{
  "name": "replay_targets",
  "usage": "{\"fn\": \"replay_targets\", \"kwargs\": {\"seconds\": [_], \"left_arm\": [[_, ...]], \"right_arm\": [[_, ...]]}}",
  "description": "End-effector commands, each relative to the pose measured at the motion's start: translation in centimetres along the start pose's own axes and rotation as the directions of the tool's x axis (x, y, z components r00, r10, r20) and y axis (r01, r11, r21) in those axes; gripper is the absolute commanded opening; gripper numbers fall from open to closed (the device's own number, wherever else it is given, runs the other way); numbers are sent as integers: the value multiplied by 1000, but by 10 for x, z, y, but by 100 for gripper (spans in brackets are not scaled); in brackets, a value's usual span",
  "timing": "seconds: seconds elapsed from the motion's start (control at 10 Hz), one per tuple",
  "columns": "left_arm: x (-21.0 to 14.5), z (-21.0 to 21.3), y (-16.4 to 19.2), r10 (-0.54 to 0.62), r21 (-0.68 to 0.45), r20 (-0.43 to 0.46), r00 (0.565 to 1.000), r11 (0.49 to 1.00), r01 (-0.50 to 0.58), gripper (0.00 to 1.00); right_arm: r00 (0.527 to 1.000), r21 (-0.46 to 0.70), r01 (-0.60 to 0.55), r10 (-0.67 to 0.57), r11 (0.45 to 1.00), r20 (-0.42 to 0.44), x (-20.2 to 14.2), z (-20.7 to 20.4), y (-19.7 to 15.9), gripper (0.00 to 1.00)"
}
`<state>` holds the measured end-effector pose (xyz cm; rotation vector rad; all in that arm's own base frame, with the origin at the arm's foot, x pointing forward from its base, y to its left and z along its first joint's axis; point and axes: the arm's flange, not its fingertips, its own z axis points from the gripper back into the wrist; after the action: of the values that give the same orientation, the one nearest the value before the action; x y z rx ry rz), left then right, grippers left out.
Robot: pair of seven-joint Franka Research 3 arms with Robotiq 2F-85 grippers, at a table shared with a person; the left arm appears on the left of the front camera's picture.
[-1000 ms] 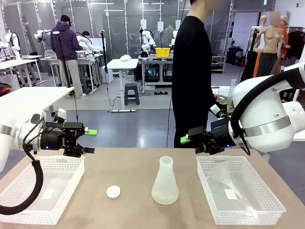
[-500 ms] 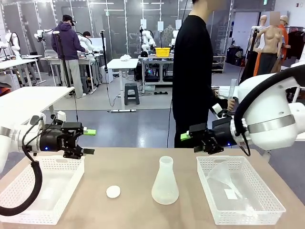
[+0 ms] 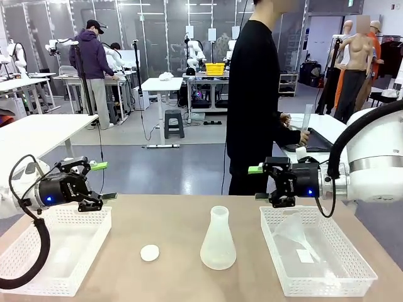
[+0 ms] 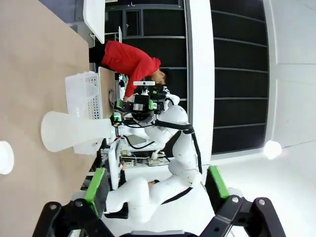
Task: Prepare the solutions needed for the experiment.
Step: Pick up the Plastic Funnel and insert it into the Big flask.
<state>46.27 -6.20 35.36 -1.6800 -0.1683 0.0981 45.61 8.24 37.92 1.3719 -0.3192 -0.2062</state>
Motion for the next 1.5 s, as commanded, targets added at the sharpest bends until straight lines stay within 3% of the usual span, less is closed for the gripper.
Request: {"fn": "replay_targets", "kwargs": {"seconds": [0.0,0.1,0.5,0.8,0.9,1.4], "left_arm": [[-4,-2,-12,50,-12,-37,998,999,-51,100],[-6,-1,-14,24,23,-62,998,999,-23,100],[1,-3,-17,-107,62,-247,963,990,126,100],[1,1,-11,-104,48,-164,981,992,113,100],[-3,-5,-16,-87,78,-208,974,991,105,100],[-3,-5,-16,-87,78,-208,974,991,105,100]], "right_arm": [[997,76,79,-79,994,-1,6,-10,-10,100],[991,111,132,-131,985,-17,5,-8,-13,100],[989,164,139,-128,977,-76,7,-1,-17,100],[989,116,89,-73,989,-132,3,-2,-12,100],[992,146,105,-94,984,-80,4,-4,-19,100],[993,126,94,-83,988,-86,3,-2,-20,100]]}}
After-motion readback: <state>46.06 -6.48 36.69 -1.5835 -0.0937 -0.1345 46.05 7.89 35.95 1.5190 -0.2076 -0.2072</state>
